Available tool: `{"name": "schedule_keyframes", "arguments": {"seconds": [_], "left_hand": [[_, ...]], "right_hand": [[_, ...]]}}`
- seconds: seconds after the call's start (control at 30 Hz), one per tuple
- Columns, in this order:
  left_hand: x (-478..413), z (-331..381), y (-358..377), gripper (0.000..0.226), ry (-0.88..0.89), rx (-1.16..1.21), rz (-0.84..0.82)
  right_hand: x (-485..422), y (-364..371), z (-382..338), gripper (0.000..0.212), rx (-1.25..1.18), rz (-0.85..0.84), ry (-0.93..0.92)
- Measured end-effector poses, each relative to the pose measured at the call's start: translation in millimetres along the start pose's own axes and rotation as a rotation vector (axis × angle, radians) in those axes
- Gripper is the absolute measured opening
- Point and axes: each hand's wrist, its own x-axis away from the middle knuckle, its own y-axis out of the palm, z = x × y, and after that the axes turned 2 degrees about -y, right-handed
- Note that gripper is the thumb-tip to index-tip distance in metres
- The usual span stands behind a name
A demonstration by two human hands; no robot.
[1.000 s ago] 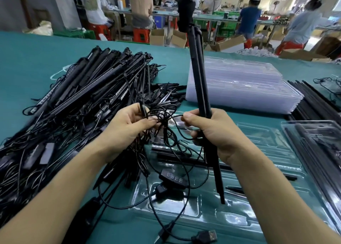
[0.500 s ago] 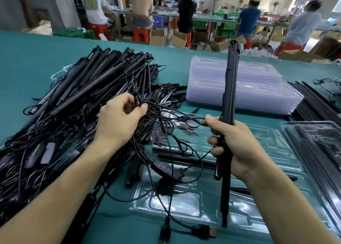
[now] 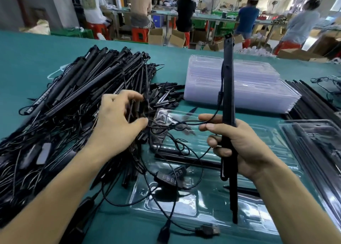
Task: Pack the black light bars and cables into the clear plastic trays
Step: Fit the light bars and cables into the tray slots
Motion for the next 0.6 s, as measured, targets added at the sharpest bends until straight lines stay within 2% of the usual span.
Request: {"name": "schedule_keyframes", "arguments": {"seconds": [0.07, 0.2, 0.3, 0.37, 0.47, 0.53, 0.6], "left_hand": [[5, 7, 1, 0.060, 0.089, -0.087, -0.029], [12, 27, 8, 0.057, 0.312, 0.031, -0.229], [7, 32, 19, 0.039, 0.338, -0.028, -0.378], [5, 28, 23, 0.025, 0.339, -0.027, -0.419], [6, 23, 24, 0.014, 0.383, 0.030, -0.378], [7, 19, 24, 0.013, 0.433, 0.050, -0.293], [7, 16, 23, 0.017, 0.503, 0.000, -0.198]], "right_hand": [[0, 3, 0, 0.020, -0.007, -0.006, -0.017], [1, 8, 1, 0.018, 0.027, -0.029, -0.043], [1, 9, 1, 0.020, 0.025, -0.059, -0.058], [0, 8, 1, 0.021, 0.015, -0.059, -0.062], [0, 5, 1, 0.018, 0.017, -0.032, -0.043], [2, 3, 2, 0.014, 0.014, -0.005, -0.017], [4, 3, 1, 0.022, -0.006, 0.016, 0.026]]}}
